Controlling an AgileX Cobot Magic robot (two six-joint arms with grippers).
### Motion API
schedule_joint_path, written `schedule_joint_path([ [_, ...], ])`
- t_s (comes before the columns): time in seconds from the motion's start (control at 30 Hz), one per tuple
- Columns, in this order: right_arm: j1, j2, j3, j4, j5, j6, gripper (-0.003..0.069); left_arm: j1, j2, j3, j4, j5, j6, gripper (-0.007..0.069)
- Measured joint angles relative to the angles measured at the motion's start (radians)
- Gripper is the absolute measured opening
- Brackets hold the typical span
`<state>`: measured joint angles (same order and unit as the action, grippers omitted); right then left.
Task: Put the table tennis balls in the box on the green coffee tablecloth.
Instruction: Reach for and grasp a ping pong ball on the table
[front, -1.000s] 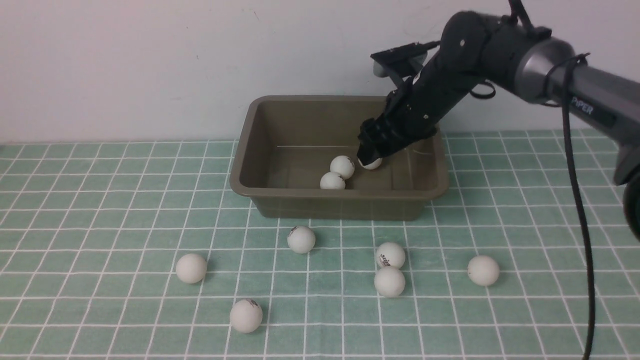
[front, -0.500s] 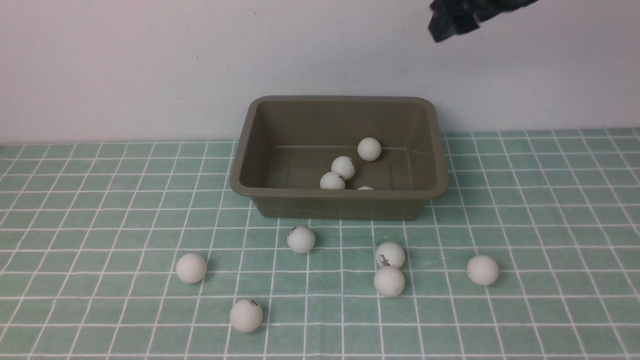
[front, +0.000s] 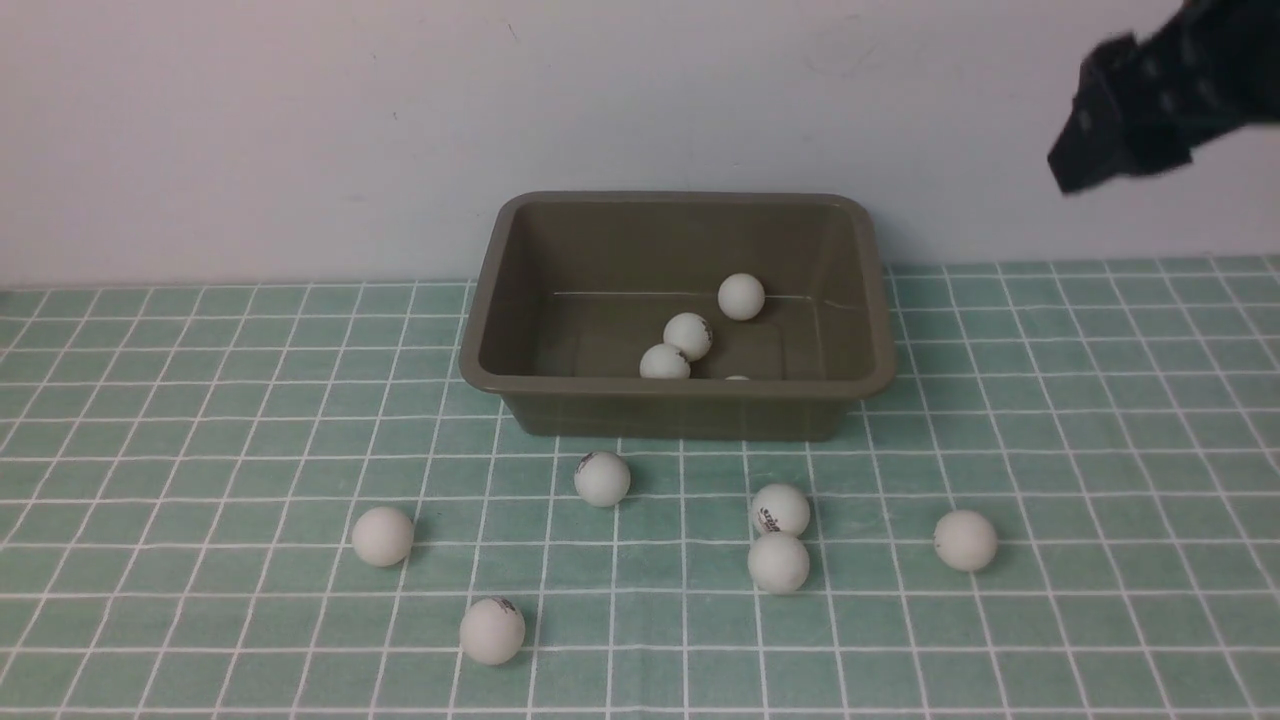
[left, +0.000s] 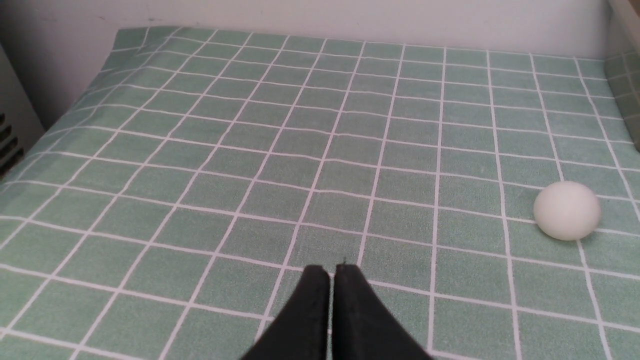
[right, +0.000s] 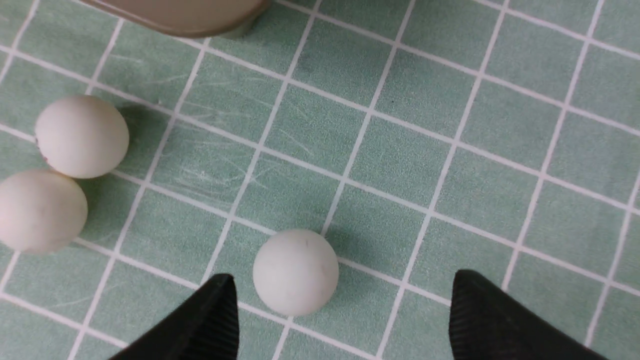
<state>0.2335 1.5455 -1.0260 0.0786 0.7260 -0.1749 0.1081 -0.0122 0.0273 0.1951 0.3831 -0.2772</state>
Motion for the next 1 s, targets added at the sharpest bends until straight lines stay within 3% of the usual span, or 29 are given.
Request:
schedule_joint_path([
  [0.47, 0.0, 0.201, 0.004, 0.059, -0.062, -0.012, 0.0512, 0.0, 0.0, 0.0, 0.0, 0.0, 0.0, -0.0004],
  [0.77, 0.0, 0.269, 0.004, 0.149, -0.071, -0.088, 0.0512, 0.0, 0.0, 0.0, 0.0, 0.0, 0.0, -0.0004],
  [1.0, 0.0, 0.299, 0.004, 0.177, -0.073, -0.109, 0.0446, 0.0, 0.0, 0.0, 0.0, 0.0, 0.0, -0.0004],
])
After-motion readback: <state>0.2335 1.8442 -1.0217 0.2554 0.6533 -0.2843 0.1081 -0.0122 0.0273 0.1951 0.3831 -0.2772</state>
